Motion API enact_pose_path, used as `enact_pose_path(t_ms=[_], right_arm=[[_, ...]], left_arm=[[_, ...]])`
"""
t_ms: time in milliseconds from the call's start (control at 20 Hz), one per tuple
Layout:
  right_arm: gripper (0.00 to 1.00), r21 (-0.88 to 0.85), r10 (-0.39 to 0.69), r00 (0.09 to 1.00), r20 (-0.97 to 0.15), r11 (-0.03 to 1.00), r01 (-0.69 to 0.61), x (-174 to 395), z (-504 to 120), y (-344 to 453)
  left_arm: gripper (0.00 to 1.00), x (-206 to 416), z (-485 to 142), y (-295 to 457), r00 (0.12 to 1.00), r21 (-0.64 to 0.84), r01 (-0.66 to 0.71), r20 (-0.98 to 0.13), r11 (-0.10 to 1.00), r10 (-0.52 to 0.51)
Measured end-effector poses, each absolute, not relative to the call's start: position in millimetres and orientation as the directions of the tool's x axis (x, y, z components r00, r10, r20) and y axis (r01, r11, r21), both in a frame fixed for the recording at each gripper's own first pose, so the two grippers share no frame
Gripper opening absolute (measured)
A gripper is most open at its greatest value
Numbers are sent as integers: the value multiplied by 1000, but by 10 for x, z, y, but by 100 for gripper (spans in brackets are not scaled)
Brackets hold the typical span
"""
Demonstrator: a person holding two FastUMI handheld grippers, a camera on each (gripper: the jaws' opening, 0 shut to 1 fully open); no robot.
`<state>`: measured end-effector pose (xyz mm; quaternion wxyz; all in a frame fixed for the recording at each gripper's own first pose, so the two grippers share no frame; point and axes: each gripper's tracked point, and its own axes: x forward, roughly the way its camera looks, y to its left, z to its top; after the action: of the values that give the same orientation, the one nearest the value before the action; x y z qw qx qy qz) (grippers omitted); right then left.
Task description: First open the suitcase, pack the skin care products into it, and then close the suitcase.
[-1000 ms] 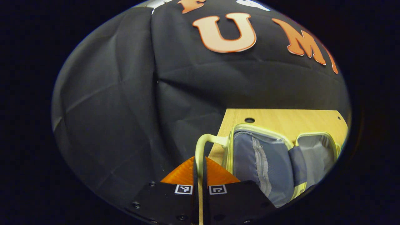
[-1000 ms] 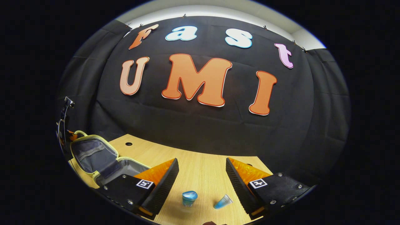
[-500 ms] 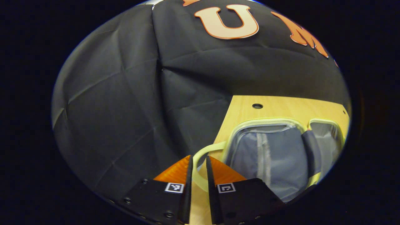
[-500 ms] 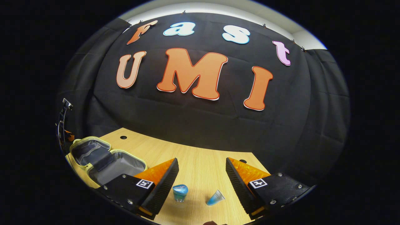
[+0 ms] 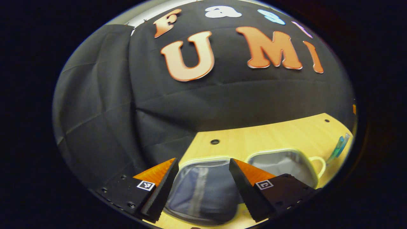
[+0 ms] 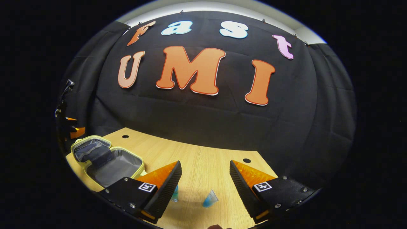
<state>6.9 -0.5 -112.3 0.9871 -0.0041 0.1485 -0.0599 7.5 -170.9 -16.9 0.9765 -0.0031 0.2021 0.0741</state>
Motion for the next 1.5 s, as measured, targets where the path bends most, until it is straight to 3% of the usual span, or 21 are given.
enact_pose_path(t_ms=[400,750,1150,1500], right_arm=[[96,5,-23,929,-370,1000,26,37,-1659,-119],[96,6,53,903,-426,998,-56,78,-2120,-184],[96,-4,129,879,-460,989,-148,187,-2528,-196],[96,11,173,853,-493,981,-192,183,-2875,-164]], left_arm=[[99,35,77,-3942,918,-95,138,-362,986,-163],[99,-45,-5,-5275,868,-138,326,-347,935,-354],[97,26,-662,-5975,831,-146,350,-407,926,-378],[71,160,-1107,-6312,793,-202,339,-464,919,-394]])
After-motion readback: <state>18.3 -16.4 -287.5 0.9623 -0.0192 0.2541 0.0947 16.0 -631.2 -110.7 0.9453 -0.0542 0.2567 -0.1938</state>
